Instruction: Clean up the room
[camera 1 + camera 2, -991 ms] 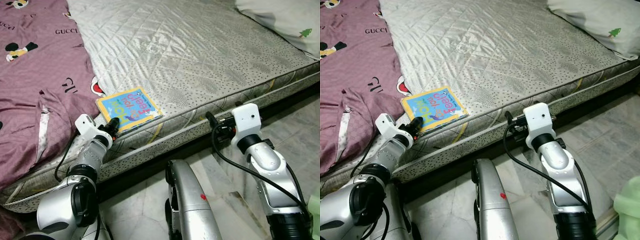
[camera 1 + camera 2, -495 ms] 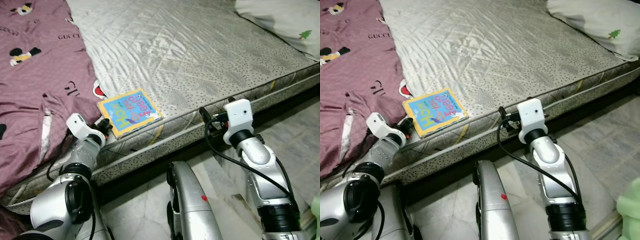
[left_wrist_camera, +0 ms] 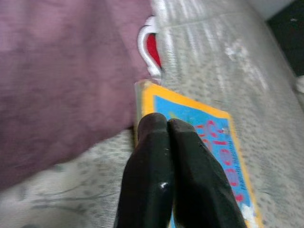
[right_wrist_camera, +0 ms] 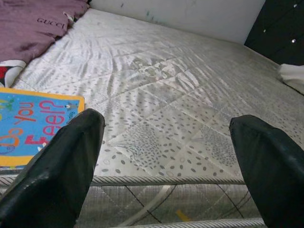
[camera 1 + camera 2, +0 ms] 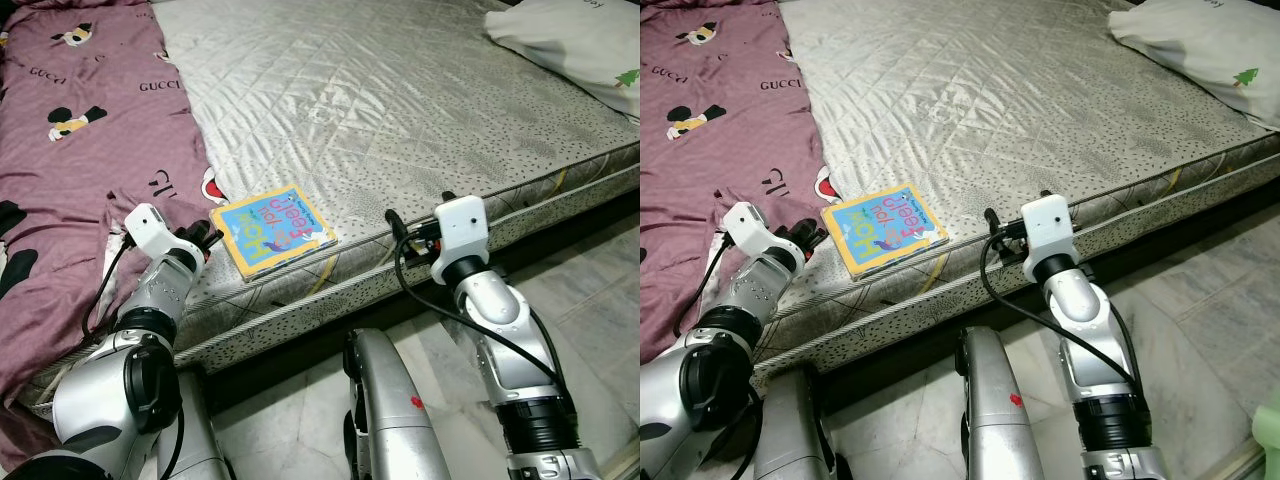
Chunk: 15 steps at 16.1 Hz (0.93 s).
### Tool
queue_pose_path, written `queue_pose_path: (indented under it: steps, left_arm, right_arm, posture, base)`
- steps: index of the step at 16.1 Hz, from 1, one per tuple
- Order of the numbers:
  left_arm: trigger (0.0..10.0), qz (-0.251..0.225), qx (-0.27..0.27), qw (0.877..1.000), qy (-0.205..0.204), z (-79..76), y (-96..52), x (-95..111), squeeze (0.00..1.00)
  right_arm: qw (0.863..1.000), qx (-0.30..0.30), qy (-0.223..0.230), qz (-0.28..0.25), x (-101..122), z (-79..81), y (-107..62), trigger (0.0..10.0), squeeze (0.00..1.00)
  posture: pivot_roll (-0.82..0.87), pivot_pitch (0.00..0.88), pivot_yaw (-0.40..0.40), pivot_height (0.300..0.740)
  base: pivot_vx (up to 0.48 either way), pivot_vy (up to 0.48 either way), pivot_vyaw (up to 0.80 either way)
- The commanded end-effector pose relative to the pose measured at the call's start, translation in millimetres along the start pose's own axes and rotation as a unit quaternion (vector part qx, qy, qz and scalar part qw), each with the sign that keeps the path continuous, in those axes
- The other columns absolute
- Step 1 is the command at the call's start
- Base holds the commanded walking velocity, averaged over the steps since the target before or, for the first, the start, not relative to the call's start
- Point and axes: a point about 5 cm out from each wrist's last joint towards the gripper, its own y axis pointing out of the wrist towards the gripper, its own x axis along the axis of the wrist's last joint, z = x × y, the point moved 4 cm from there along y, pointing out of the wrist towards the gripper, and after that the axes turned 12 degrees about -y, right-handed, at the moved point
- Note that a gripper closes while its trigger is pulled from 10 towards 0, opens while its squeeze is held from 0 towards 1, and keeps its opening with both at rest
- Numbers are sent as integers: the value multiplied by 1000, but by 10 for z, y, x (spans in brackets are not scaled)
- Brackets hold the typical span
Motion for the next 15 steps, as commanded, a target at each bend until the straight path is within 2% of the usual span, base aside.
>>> queue_pose_path:
  steps: [1, 4, 9, 13, 15]
  left_arm:
    - [10000, 7, 33, 999, -1, 173, -41, -80, 1000]
    - [10000, 17, 43, 999, 2, 250, -68, -153, 1000]
    - [10000, 28, 9, 999, -22, 91, -38, -269, 1000]
    - [10000, 46, 7, 998, -37, 23, -34, -443, 1000]
    - [10000, 50, 8, 998, -41, 28, -41, -489, 1000]
  right_arm:
    - [1000, -6, 1, 3, -17, -17, -37, 10000, 0]
    - [1000, -3, 0, 12, -54, 9, -135, 10000, 0]
    - [1000, -3, -9, 28, -97, 4, -344, 10000, 0]
    - [999, -2, -24, 46, -110, -66, -532, 10000, 0]
    - [998, -2, -25, 49, -111, -80, -562, 10000, 0]
  posture:
    - [-255, 0, 12, 483]
    - [-267, 29, 7, 483]
    - [-313, 119, -11, 483]
    - [-351, 161, -24, 483]
    - [-361, 173, -27, 483]
  base:
    - [0, 0, 0]
    - [0, 0, 0]
    - [0, 0, 0]
    - [0, 0, 0]
    - [0, 0, 0]
